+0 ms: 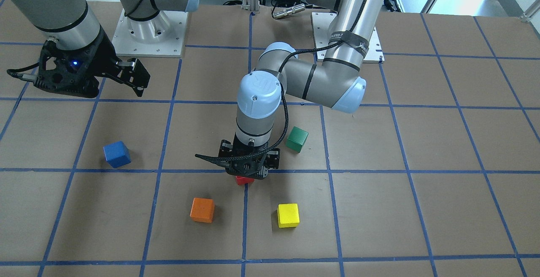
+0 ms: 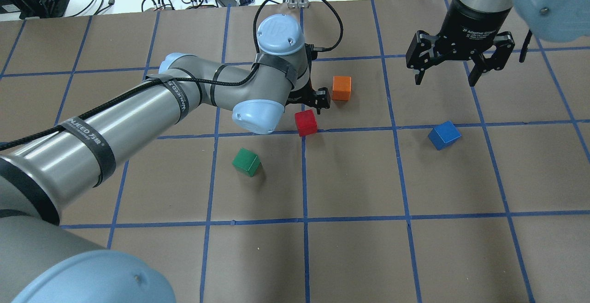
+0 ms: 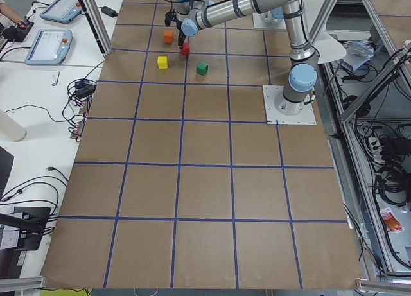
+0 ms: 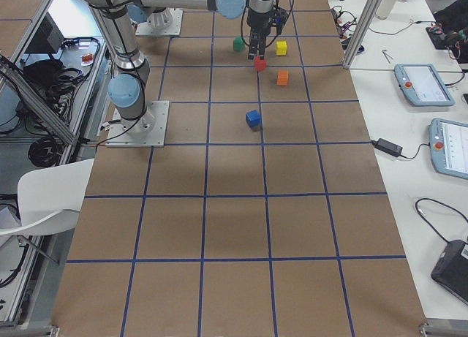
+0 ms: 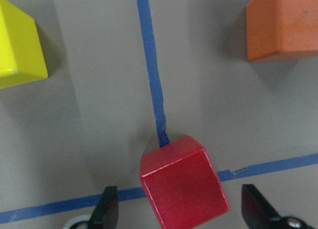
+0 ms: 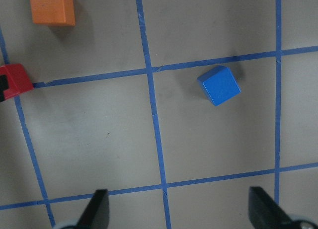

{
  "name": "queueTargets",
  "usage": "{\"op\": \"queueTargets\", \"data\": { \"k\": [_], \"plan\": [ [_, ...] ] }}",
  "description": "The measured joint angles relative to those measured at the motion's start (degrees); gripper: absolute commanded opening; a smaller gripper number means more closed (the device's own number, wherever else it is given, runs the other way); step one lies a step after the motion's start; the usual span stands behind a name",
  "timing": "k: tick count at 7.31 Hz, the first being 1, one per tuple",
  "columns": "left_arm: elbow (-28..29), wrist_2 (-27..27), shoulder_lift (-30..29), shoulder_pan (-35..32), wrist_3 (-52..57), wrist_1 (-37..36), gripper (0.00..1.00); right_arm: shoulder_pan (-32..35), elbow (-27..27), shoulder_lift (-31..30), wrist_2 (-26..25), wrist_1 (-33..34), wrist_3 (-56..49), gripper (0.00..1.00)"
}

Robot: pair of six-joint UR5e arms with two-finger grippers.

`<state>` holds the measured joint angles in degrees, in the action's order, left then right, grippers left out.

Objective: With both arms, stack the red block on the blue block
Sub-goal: 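Open and raise the left gripper while the right gripper approaches the red cube, then lower the right gripper onto the red cube and close on it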

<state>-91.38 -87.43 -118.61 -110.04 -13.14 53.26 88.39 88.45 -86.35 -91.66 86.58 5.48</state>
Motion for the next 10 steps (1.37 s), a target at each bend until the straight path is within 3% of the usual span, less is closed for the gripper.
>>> {"op": "queueTargets", "data": {
  "k": [3,5,8,10],
  "plan": [
    [6.6,0.03,8.78,6.59,9.66,19.4,1.0,-0.02,-0.06,2.5,0.82,-0.01,0.25,1.0],
    [7.5,-0.11,16.24,13.46,16.83,30.85,1.0,0.91,-0.44,4.41,2.83,4.03,-0.31,1.0],
    [8.11,-0.78,24.88,16.61,21.05,37.12,1.0,4.27,-0.49,10.77,4.2,15.45,0.28,1.0],
    [7.86,-1.79,26.37,16.51,21.04,37.7,1.0,8.88,-0.51,14.62,4.4,21.75,3.32,1.0]
  ]
}}
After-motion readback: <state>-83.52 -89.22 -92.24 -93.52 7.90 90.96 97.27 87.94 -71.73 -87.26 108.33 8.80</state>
